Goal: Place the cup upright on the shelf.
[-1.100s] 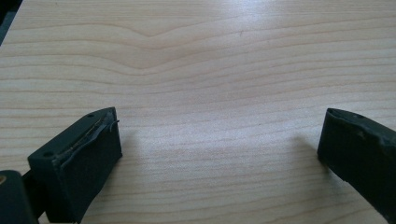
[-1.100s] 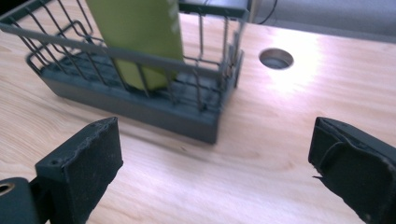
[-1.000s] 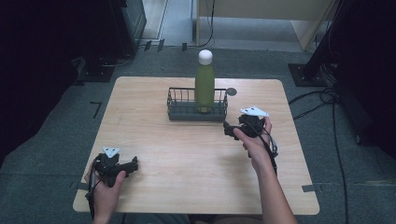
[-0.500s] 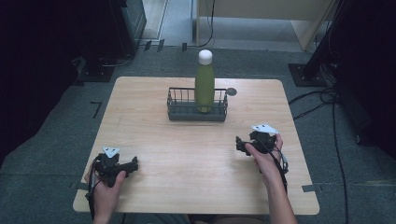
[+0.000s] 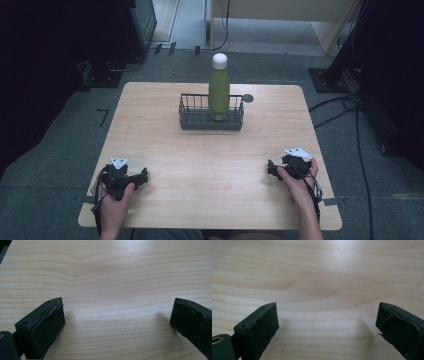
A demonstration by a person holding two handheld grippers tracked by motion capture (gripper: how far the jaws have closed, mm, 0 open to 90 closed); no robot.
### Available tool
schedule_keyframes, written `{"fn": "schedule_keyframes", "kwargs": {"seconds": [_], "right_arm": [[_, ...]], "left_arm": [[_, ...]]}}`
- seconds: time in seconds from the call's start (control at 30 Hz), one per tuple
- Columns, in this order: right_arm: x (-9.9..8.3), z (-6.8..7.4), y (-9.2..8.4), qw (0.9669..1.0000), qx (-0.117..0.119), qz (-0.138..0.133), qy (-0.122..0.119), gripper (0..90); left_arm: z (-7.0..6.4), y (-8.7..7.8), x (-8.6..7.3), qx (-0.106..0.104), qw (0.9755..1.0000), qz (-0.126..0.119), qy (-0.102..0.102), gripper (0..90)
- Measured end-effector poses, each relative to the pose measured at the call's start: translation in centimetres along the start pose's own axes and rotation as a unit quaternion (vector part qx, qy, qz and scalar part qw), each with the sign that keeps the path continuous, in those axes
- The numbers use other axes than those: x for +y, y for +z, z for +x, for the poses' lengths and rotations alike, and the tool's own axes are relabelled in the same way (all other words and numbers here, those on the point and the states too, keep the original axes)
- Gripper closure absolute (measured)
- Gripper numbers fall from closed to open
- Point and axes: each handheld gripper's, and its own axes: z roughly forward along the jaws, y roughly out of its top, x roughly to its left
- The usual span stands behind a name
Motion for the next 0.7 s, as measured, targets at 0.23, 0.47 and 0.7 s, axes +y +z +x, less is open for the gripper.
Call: {"fn": "schedule_keyframes", "kwargs": {"seconds": [0.23,0.47,0.7], "right_arm": [[-1.8,-1.7,-0.9,0.9998,0.004,-0.002,0.017,0.9],[-3.0,-3.1,-2.1,0.9999,0.005,0.0,0.016,0.0],[-4.1,-4.1,-3.1,0.9987,-0.024,0.001,0.045,0.0]], "left_arm": [[0.0,0.0,0.0,0.0,1.0,0.0,0.0,0.0],[0.0,0.0,0.0,0.0,1.0,0.0,0.0,0.0],[0.0,0.0,0.0,0.0,1.0,0.0,0.0,0.0]]}}
